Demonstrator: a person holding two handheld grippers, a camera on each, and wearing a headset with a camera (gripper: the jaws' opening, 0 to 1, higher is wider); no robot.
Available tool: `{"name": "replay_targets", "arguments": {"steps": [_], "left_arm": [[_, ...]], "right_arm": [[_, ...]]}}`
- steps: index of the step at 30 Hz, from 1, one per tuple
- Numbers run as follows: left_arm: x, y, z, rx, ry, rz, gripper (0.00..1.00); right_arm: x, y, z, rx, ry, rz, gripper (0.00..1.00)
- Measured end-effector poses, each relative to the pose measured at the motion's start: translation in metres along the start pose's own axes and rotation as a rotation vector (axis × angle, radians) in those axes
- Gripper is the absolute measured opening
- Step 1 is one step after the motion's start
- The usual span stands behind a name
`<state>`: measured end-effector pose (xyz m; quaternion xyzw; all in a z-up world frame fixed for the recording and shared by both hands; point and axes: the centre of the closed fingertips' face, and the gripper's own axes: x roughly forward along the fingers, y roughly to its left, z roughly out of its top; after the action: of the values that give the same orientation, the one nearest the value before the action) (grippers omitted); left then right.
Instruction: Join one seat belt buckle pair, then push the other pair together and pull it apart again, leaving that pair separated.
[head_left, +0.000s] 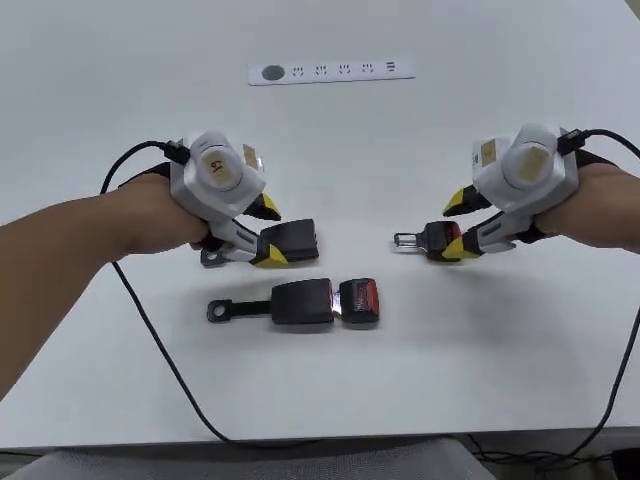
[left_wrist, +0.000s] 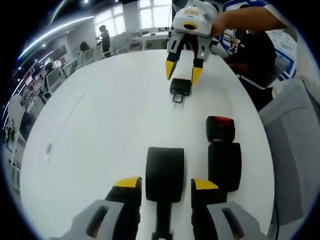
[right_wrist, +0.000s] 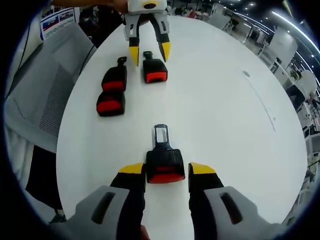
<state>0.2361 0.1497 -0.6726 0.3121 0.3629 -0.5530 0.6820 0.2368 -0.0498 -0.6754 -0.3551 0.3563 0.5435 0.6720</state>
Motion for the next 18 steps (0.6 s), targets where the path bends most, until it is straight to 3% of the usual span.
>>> {"name": "replay_targets", "arguments": {"steps": [9, 18], "left_arm": [[0.009, 0.002, -0.006, 0.018, 0.029, -0.034, 0.37], [0.01, -0.001, -0.007, 0.049, 0.044, -0.039, 0.33]], "right_arm": [[0.009, 0.003, -0.011, 0.006, 0.018, 0.037, 0.33], [0.012, 0.003, -0.01, 0.0, 0.013, 0.06, 0.33]]}}
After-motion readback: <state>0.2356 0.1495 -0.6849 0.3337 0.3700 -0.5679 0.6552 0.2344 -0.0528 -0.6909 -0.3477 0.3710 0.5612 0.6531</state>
